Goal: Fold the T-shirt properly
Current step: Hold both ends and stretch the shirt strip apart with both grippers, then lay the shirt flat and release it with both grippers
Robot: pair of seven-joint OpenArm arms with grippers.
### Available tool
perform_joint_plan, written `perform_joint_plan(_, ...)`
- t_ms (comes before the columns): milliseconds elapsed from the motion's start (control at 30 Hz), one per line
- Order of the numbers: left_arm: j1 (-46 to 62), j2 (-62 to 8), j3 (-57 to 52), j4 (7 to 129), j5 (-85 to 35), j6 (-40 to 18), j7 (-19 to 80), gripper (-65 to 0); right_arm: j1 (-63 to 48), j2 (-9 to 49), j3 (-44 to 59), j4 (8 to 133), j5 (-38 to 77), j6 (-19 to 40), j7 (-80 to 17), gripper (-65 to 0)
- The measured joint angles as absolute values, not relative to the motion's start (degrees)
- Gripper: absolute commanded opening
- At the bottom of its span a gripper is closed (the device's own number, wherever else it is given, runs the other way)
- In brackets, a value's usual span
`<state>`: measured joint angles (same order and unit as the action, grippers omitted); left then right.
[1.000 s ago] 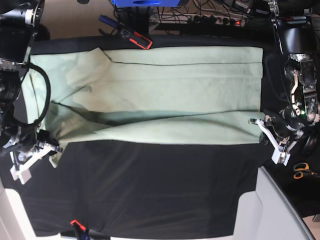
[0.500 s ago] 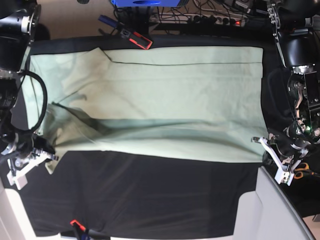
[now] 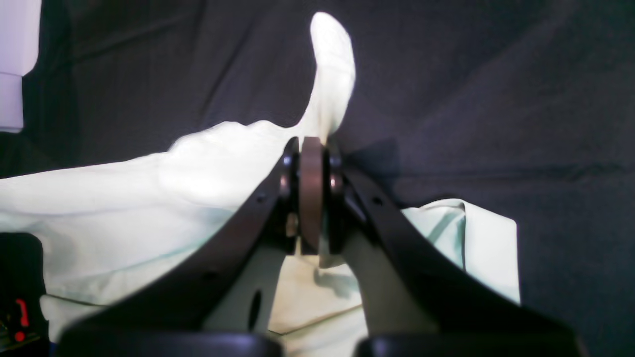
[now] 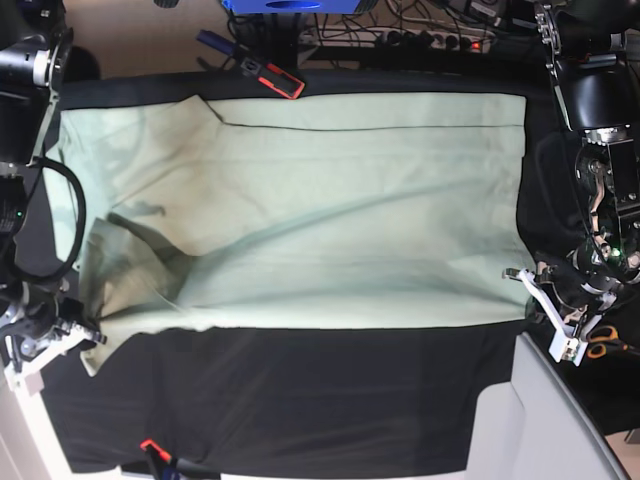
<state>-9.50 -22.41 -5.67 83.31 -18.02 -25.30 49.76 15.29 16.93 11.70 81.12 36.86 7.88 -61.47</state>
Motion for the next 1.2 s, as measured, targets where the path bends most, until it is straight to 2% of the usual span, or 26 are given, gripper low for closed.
perform_joint_plan(300,-9.5,-22.4,-5.7,83.4,-18.0,-25.3,49.8,-62.3,14.5,16.9,11.6,81.1,37.0,7.9,-61.3,-65.0)
perform_joint_plan(467,-9.0,-22.4,-5.7,83.7,-18.0,-25.4,49.7,-62.3,13.0,16.9,7.9,81.1,36.3,7.9,-61.5,-65.0)
perform_joint_plan(733,-5.3,-23.4,-5.4,83.7,-18.0,-31.6,49.7,-62.3,11.2,16.9,7.6,81.2,36.7,7.9,-61.1,-65.0)
perform_joint_plan(1067,-0.5,-26.5,-5.5,83.9,-18.0,-33.3,49.7,-62.3,7.7,16.9,8.1,81.2,36.9,7.9,-62.0,-65.0)
perform_joint_plan(1200,0.4,-26.5,-5.5,83.9,-18.0,-38.0,49.5,-62.3,6.2,17.0,8.1,81.2,36.8,7.9,-62.0,-65.0)
